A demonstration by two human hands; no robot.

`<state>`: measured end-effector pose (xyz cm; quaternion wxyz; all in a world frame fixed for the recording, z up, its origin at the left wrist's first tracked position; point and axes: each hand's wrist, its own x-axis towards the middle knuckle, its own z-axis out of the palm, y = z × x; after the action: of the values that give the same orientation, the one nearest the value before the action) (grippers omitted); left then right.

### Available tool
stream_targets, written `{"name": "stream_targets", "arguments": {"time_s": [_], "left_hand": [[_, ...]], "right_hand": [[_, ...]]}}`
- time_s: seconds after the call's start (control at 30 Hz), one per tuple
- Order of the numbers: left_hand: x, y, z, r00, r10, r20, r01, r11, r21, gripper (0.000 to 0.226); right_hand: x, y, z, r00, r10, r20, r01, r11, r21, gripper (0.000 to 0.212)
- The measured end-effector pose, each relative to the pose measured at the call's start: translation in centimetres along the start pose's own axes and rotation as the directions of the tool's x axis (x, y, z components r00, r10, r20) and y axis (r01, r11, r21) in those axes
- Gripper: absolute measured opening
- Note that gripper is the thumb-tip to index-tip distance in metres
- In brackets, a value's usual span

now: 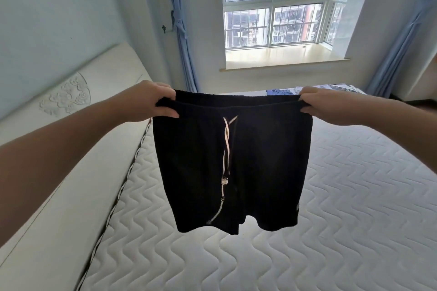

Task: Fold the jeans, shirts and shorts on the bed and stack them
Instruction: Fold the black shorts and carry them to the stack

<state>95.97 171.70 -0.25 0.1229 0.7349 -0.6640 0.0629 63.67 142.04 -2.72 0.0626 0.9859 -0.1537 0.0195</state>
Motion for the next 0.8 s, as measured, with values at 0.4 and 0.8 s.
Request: {"name": "stream_targets", "arguments": {"time_s": [0.4,0.8], "left_hand": [[0.9,-0.7,0.3,0.988,-0.102,-0.118,0.088,0.988,-0.125,0.037],[1.5,-0.2,0.3,0.927,-0.364,-0.085,0.188,0.650,-0.736,0.024]], "right_hand": [[0.3,0.5,-0.1,0.963,0.082,-0.258,-0.006,0.958,0.285,0.030],[2.5,2.0,-1.0,0.941,0.292,-0.169,-0.005,0.511,0.860,0.051]]}}
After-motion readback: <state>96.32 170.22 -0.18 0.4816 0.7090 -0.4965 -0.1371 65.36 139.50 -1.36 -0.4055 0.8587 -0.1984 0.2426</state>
